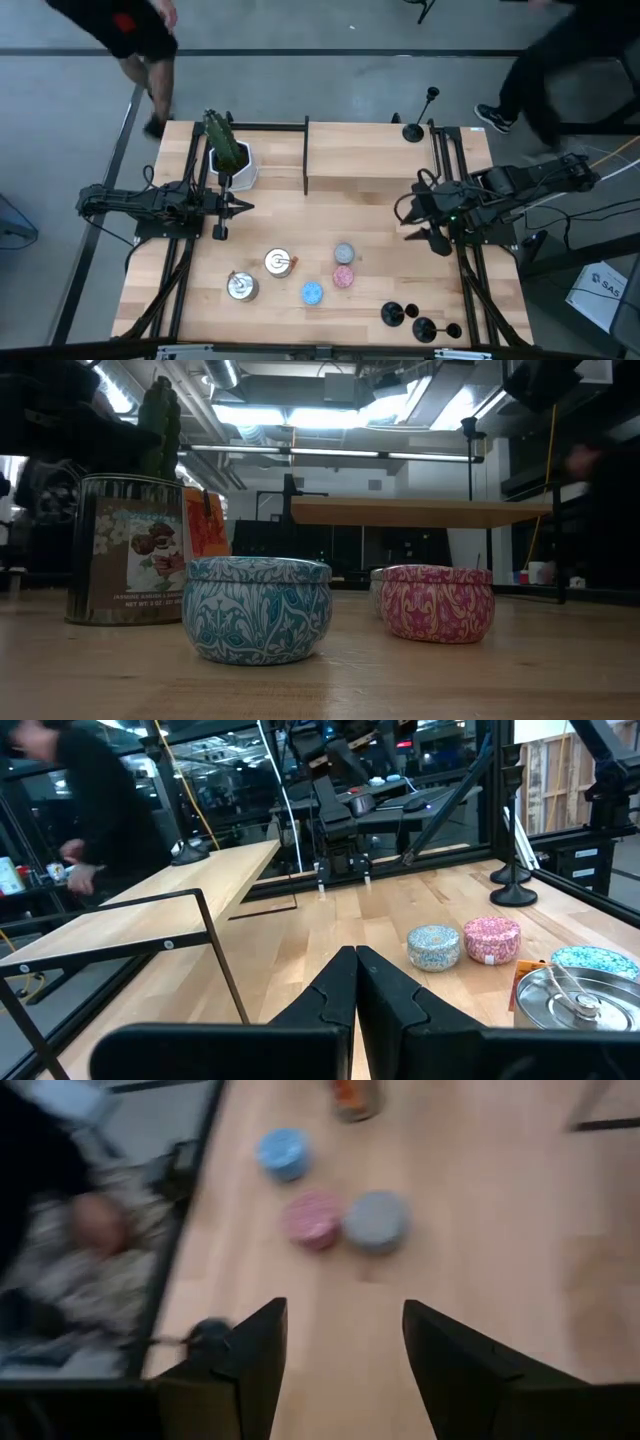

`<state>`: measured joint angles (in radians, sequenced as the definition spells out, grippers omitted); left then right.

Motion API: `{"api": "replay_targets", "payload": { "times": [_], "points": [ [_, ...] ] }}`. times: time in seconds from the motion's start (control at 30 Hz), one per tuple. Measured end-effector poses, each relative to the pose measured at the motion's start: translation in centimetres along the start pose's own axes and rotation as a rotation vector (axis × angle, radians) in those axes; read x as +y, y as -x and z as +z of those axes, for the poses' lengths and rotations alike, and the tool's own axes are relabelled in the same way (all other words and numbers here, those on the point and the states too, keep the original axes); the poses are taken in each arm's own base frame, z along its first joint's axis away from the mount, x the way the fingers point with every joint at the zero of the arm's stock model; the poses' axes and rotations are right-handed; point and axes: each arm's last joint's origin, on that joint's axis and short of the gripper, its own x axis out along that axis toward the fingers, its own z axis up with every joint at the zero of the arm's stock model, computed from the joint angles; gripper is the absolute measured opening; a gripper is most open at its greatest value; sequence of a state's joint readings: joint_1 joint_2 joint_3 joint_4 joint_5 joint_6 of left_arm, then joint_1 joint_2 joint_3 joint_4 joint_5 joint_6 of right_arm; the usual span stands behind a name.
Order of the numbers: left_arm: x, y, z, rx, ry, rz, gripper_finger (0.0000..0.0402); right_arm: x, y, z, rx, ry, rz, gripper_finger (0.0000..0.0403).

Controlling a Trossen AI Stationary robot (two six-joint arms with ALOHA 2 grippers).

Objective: Pick & Place candle stick holders
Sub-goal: Put the right black candle holder on the shelf

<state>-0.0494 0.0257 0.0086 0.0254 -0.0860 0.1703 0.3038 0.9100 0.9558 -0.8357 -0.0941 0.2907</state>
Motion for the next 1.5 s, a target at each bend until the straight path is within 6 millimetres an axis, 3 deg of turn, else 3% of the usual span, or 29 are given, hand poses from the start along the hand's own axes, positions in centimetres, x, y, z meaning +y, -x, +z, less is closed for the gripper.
{"api": "replay_targets", "payload": {
  "times": [0.23,0.6,0.83,1.2,1.5],
  "points": [
    [0.0,0.0,0.0,0.000,0.000,0.000,0.0004,1.3,0.0,-0.5,0.094,-0.140,0.199,0.0201],
    [0.0,0.0,0.0,0.000,0.000,0.000,0.0004,3.2,0.2,-1.7,0.282,-0.397,0.319,0.0201],
    [0.0,0.0,0.0,0.000,0.000,-0.001,0.0004,4.4,0.2,-2.3,0.242,-0.351,0.254,0.0201],
    [0.0,0.0,0.0,0.000,0.000,-0.001,0.0004,7.0,0.7,-3.4,0.269,-0.324,0.320,0.0201],
    [0.0,0.0,0.0,0.000,0.000,0.000,0.0004,9.3,1.6,-5.4,0.240,-0.252,0.290,0.0201]
  ]
}}
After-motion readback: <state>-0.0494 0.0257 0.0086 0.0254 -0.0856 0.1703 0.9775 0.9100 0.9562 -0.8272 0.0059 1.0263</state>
